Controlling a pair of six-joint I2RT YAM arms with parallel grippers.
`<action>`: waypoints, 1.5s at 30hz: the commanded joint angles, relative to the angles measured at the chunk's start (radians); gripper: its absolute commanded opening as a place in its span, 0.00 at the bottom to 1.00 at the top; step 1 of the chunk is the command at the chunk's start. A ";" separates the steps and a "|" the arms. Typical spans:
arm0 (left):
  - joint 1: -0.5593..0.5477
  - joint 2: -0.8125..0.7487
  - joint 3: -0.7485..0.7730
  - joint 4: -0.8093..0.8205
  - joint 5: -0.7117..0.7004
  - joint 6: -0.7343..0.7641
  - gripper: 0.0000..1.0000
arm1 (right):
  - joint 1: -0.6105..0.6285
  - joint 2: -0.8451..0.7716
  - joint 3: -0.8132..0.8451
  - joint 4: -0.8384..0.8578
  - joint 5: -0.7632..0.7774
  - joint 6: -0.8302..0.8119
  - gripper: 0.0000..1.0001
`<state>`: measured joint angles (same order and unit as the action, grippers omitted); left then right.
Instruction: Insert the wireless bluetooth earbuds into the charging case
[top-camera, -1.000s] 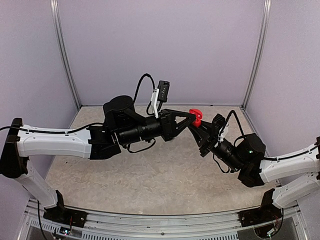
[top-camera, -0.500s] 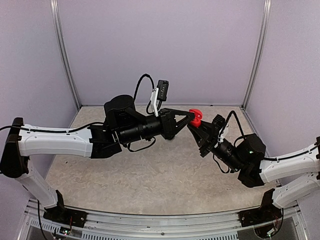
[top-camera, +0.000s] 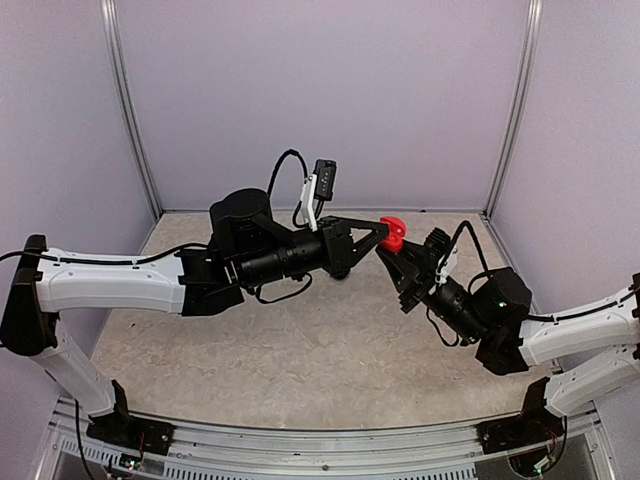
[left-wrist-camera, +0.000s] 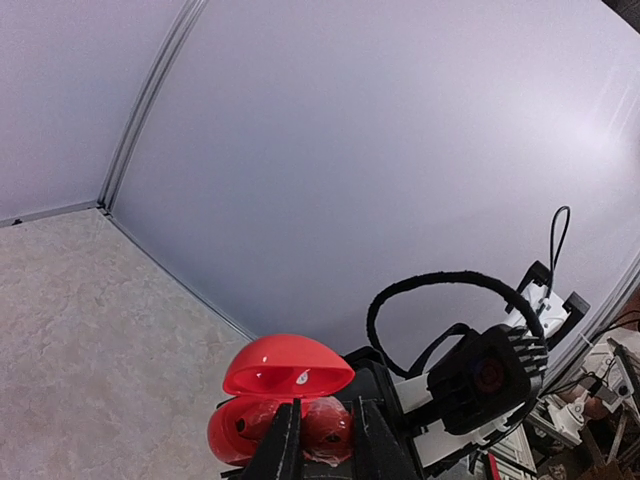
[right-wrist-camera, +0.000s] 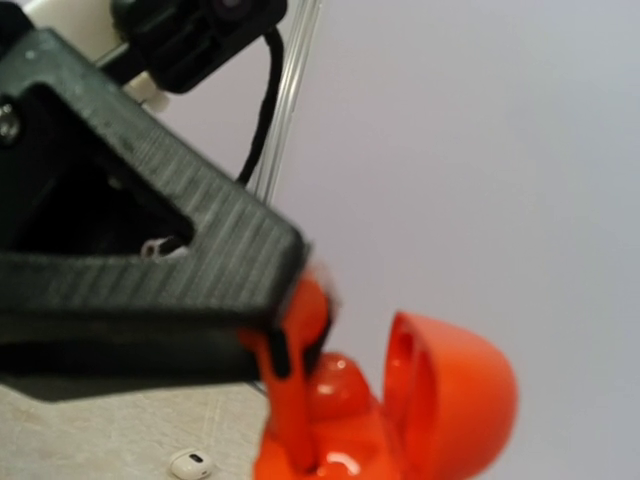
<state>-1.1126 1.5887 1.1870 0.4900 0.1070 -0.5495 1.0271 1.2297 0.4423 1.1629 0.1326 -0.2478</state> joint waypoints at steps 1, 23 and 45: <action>0.013 0.019 0.024 -0.071 -0.072 -0.010 0.20 | 0.014 -0.013 0.002 0.077 -0.025 -0.013 0.00; 0.022 -0.032 -0.014 -0.117 -0.086 0.099 0.40 | 0.012 -0.021 -0.034 0.053 0.052 0.013 0.00; -0.230 0.105 -0.096 -0.819 0.002 0.126 0.52 | -0.139 -0.358 -0.143 -0.431 0.073 0.245 0.00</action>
<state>-1.2922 1.5826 1.0203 -0.1726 0.0616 -0.3973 0.9016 0.9138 0.3202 0.8085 0.1993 -0.0273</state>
